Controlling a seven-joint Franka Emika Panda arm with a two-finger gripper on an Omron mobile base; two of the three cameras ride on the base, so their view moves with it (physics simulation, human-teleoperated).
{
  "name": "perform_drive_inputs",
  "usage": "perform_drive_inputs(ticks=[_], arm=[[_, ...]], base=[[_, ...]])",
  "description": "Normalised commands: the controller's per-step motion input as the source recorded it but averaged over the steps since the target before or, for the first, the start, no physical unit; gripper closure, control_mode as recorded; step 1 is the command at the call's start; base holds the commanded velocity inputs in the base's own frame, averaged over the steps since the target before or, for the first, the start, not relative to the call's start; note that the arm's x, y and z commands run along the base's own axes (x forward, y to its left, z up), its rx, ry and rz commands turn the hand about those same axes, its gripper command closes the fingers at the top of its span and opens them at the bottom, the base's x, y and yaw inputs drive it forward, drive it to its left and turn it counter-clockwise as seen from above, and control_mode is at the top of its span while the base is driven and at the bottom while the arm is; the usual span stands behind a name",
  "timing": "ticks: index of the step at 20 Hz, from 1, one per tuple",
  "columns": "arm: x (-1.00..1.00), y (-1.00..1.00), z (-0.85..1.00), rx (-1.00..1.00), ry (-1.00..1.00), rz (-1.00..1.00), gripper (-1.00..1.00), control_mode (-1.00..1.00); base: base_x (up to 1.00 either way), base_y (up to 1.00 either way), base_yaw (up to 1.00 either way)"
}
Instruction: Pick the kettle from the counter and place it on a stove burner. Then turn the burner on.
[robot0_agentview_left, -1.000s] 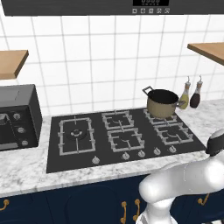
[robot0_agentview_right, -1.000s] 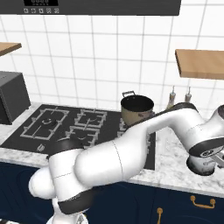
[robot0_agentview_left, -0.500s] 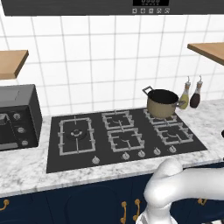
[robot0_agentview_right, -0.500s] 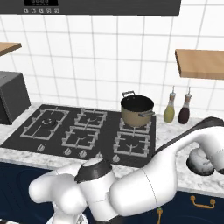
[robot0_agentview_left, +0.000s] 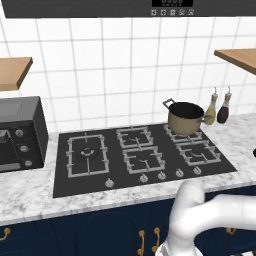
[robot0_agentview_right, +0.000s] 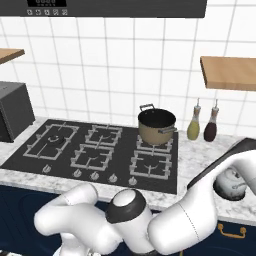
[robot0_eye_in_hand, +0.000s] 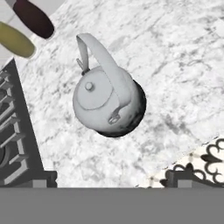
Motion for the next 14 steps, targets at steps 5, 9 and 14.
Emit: perform_drive_inputs(ticks=[5, 9, 14], arm=[[0.42, -0.3, -0.37, 0.0, 0.0, 0.12, -1.0, -1.0], [0.51, -0.24, -0.36, 0.0, -0.02, 0.16, -1.0, -1.0], [0.55, -0.35, -0.28, 0.0, -0.01, 0.12, -1.0, -1.0]], base=[[0.0, 0.0, 0.0], [0.0, 0.0, 0.0], [0.0, 0.0, 0.0]])
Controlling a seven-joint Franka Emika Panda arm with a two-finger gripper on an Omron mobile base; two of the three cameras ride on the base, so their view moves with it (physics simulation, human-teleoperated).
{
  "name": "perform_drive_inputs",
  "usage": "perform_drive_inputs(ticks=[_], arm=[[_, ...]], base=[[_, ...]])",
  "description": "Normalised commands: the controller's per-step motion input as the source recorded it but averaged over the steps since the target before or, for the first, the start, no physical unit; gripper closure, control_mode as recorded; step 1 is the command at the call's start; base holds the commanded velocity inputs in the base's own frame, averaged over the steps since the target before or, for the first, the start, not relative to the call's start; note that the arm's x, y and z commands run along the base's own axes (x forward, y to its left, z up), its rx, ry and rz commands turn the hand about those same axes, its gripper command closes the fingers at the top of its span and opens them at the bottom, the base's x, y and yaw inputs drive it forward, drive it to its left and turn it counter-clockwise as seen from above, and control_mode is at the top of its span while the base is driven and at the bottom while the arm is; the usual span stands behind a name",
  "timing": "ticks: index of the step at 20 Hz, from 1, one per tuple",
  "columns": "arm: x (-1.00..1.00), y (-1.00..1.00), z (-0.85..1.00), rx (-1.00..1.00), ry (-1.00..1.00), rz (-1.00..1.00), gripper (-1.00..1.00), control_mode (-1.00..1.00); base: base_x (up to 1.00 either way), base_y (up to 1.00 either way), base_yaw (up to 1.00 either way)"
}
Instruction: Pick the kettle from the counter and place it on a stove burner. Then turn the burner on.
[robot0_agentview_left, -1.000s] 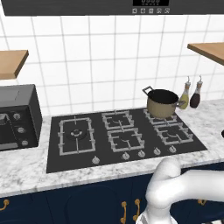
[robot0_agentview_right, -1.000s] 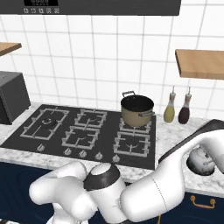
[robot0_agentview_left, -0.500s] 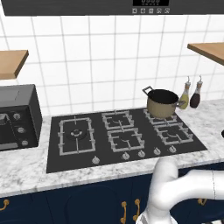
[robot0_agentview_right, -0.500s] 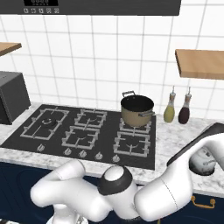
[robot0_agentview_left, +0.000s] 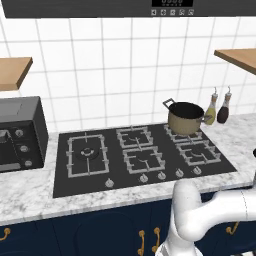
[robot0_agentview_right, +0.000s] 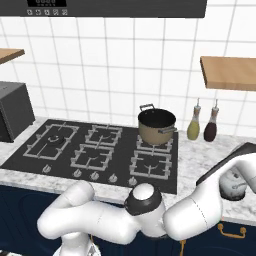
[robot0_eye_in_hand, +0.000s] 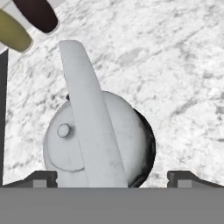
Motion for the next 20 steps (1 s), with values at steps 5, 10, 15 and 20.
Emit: perform_drive_inputs(ticks=[5, 10, 15, 20], arm=[[0.45, -0.34, -0.4, 0.0, -0.02, 0.14, -1.0, -1.0], [0.13, -0.17, -0.12, 0.0, 0.0, 0.06, 1.0, -1.0], [0.0, 0.06, 0.0, 0.0, -0.12, 0.0, 1.0, -1.0], [-0.02, 0.84, 0.16, -0.01, -0.42, 0.01, 1.0, -1.0]], base=[[0.0, 0.0, 0.0], [0.0, 0.0, 0.0], [0.0, 0.0, 0.0], [0.0, 0.0, 0.0]])
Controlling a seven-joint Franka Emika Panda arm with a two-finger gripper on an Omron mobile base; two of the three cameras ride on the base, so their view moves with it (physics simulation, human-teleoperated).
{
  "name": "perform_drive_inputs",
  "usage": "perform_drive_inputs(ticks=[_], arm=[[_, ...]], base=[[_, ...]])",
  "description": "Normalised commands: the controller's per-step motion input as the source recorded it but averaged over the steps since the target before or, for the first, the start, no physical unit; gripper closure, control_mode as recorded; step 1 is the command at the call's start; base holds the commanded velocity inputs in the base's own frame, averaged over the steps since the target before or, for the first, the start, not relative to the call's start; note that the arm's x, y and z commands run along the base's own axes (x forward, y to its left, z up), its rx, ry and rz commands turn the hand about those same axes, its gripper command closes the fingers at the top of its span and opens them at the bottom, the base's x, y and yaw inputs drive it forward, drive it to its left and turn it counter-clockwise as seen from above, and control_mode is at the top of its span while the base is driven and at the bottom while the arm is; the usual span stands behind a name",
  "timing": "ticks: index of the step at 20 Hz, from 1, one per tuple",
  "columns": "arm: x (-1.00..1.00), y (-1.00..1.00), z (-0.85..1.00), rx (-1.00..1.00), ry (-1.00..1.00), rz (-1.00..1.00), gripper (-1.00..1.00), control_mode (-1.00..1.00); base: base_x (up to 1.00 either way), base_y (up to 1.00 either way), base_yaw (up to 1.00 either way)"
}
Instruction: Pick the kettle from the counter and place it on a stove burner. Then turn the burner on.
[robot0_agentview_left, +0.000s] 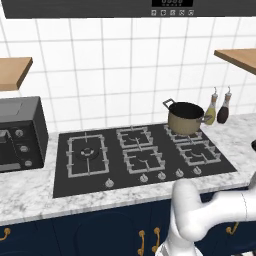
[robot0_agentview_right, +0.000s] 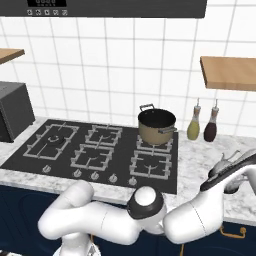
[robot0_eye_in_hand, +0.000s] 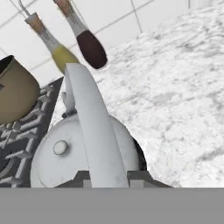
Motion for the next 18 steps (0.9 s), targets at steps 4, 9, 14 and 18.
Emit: perform_drive_inputs(ticks=[4, 9, 14, 18], arm=[[0.0, 1.0, 0.32, 0.0, -0.41, 0.02, 1.0, -1.0], [0.0, 1.0, 0.35, -0.14, -0.19, 0.07, 1.0, -1.0], [0.0, 1.0, 0.35, -0.18, -0.13, 0.08, 1.0, -1.0], [0.0, 1.0, 0.29, -0.21, -0.19, 0.08, 1.0, -1.0]], base=[[0.0, 0.0, 0.0], [0.0, 0.0, 0.0], [0.0, 0.0, 0.0], [0.0, 0.0, 0.0]])
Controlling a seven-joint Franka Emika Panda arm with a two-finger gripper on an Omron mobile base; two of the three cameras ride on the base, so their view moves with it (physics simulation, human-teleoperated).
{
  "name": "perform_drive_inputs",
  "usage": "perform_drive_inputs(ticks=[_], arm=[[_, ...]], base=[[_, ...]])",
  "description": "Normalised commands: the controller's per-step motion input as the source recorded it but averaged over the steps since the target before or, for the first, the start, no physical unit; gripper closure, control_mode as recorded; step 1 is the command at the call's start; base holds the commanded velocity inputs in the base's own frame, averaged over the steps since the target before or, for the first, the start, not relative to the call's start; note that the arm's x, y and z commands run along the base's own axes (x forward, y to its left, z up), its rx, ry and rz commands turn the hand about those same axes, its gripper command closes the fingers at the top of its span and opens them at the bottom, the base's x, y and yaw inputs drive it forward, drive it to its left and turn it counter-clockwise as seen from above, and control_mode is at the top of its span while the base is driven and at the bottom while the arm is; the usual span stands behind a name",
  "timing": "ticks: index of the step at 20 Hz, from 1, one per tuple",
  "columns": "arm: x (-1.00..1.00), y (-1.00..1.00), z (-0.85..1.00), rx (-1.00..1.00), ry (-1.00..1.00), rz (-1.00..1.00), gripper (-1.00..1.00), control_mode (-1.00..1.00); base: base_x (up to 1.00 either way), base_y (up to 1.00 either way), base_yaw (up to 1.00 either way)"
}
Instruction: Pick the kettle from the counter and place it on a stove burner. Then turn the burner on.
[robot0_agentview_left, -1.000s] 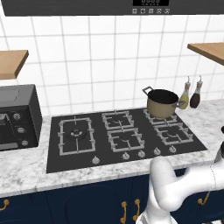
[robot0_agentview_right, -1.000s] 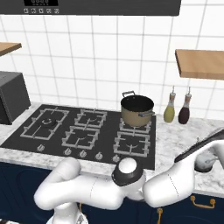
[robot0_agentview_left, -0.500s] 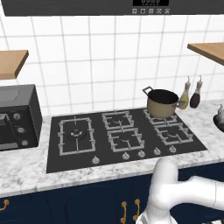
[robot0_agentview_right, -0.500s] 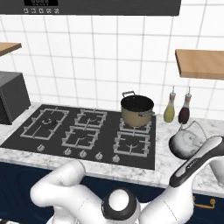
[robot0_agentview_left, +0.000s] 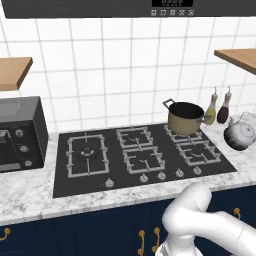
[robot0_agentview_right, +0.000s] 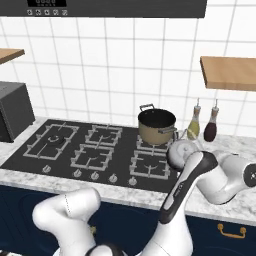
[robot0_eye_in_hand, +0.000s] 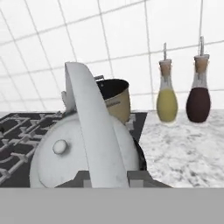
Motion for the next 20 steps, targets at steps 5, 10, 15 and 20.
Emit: perform_drive_inputs(ticks=[5, 10, 15, 20], arm=[[-0.02, 1.0, 0.58, -0.25, -0.06, 0.11, 1.0, -1.0], [-0.18, 1.0, 0.79, -0.28, 0.05, 0.21, 1.0, -1.0], [0.01, 1.0, 0.26, -0.17, -0.03, 0.2, 1.0, -1.0], [0.04, 1.0, 0.05, -0.11, 0.01, 0.15, 1.0, -1.0]], base=[[0.0, 0.0, 0.0], [0.0, 0.0, 0.0], [0.0, 0.0, 0.0], [0.0, 0.0, 0.0]])
